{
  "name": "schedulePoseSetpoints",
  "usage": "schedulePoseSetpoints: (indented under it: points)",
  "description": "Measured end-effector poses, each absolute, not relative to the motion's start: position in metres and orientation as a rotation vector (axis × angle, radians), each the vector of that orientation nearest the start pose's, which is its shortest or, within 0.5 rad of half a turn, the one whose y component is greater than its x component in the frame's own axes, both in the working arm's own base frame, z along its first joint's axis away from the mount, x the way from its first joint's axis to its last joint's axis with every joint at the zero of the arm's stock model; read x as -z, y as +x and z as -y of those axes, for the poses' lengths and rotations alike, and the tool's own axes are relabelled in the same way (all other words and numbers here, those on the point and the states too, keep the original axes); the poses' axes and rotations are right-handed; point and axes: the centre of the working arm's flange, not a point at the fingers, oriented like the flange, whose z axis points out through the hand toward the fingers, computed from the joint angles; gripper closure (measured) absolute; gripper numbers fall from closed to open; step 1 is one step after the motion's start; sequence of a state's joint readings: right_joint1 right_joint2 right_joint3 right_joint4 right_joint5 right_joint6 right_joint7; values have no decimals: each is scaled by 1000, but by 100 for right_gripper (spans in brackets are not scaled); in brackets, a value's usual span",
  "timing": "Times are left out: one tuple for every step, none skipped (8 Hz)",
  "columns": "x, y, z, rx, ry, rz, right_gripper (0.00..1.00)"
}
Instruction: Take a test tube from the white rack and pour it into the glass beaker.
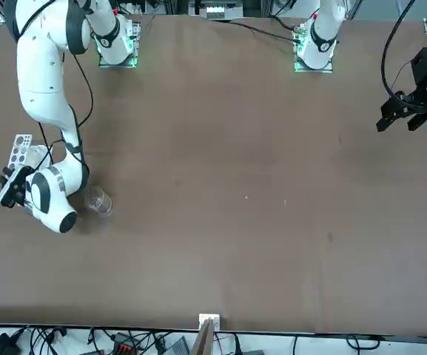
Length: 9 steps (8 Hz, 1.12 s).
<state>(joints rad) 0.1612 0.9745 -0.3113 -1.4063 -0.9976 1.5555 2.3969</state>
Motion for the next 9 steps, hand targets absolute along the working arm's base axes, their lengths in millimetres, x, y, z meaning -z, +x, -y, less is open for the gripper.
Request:
schedulePoseSetpoints:
  points:
    - [-161, 652, 148, -879, 933, 1539, 43]
    - [-162, 653, 143, -879, 939, 1532, 22]
    - [-166, 654, 138, -861, 959, 1512, 1]
    - [-175, 657, 131, -806, 1000, 1492, 0]
    - [-195, 661, 119, -716, 1067, 1481, 0]
    - [-221, 665, 102, -609, 1154, 1474, 0]
    - [-249, 666, 83, -497, 1245, 1469, 0]
    - [-276, 665, 64, -396, 1339, 1467, 0]
    - [-299, 663, 45, -300, 1442, 1461, 0]
